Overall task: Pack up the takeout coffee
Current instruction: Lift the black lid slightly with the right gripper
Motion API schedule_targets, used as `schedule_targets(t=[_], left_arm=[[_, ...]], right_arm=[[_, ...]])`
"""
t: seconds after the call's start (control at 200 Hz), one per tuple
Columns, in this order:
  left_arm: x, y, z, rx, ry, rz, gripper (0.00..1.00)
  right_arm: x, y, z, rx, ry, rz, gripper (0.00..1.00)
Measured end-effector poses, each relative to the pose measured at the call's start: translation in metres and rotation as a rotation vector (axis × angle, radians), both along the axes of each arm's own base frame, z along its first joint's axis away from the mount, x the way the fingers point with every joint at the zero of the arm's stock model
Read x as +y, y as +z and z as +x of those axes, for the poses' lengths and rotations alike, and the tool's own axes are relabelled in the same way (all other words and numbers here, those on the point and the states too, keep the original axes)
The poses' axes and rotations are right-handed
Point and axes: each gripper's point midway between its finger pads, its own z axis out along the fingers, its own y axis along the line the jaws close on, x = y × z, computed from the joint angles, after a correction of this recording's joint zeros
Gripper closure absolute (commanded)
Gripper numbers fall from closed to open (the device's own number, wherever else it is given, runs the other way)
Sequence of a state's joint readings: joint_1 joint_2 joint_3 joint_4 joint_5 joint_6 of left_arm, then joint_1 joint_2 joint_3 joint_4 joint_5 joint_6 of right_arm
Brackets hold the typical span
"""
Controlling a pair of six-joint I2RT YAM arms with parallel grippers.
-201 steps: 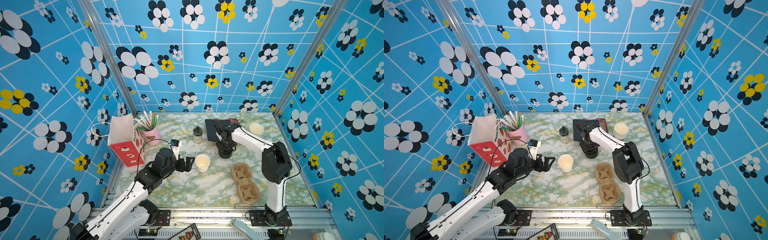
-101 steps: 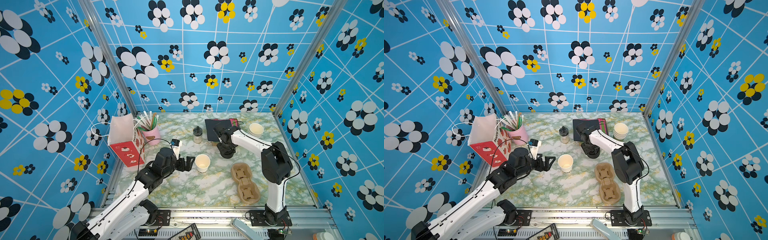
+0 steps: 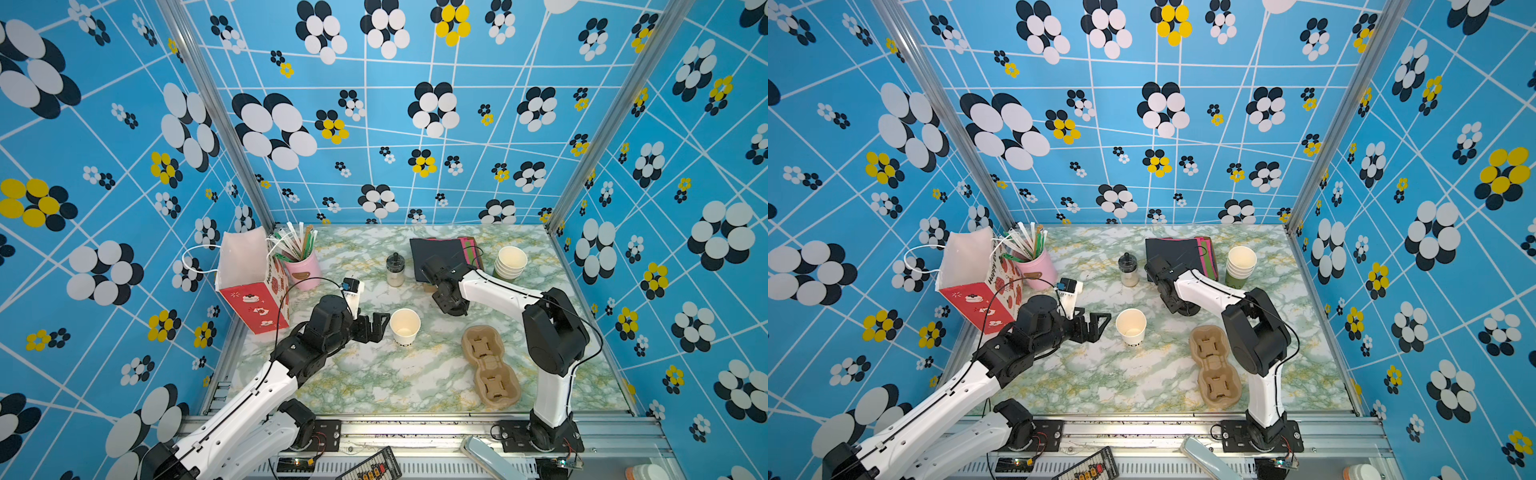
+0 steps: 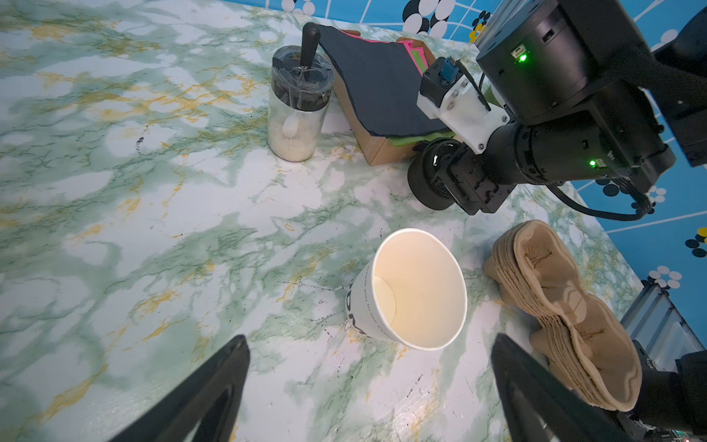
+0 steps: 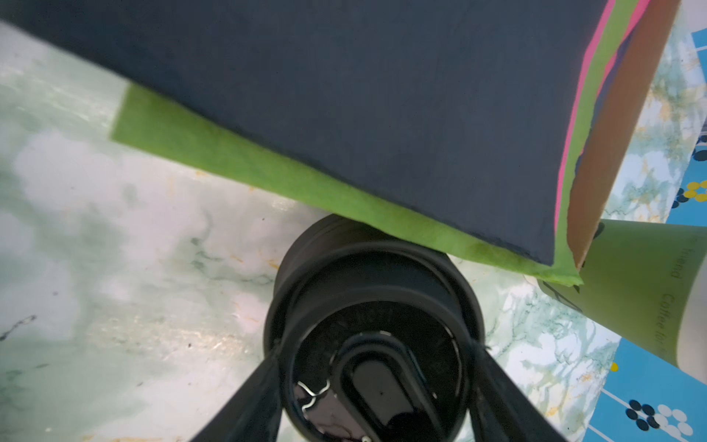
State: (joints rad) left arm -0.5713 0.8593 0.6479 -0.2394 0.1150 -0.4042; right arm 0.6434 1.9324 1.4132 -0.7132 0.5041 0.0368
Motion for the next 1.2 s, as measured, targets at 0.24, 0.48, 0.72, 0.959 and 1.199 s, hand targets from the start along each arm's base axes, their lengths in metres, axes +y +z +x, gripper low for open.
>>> schedule_targets(t=[0.24, 0.48, 0.72, 0.959, 1.199], left_arm=[[0.000, 0.000, 0.000, 0.000, 0.000, 0.000, 0.00], [0.000, 0.000, 0.000, -0.001, 0.000, 0.000, 0.00], [0.000, 0.000, 0.000, 0.000, 0.000, 0.000, 0.00], [0.000, 0.000, 0.000, -0.001, 0.001, -0.001, 0.00], [0.001, 0.005, -0.001, -0.015, 0.004, -0.007, 0.00]], right_arm=[[-0.007, 0.003, -0.004, -0.039, -0.004, -0.012, 0.72], [-0.014, 0.015, -0.013, -0.069, 0.017, 0.000, 0.73], [-0.011, 0.028, -0.009, -0.120, 0.043, 0.028, 0.74], [-0.006, 0.025, -0.014, -0.102, 0.058, 0.096, 0.74], [-0.003, 0.029, -0.014, -0.089, 0.046, 0.174, 0.73]])
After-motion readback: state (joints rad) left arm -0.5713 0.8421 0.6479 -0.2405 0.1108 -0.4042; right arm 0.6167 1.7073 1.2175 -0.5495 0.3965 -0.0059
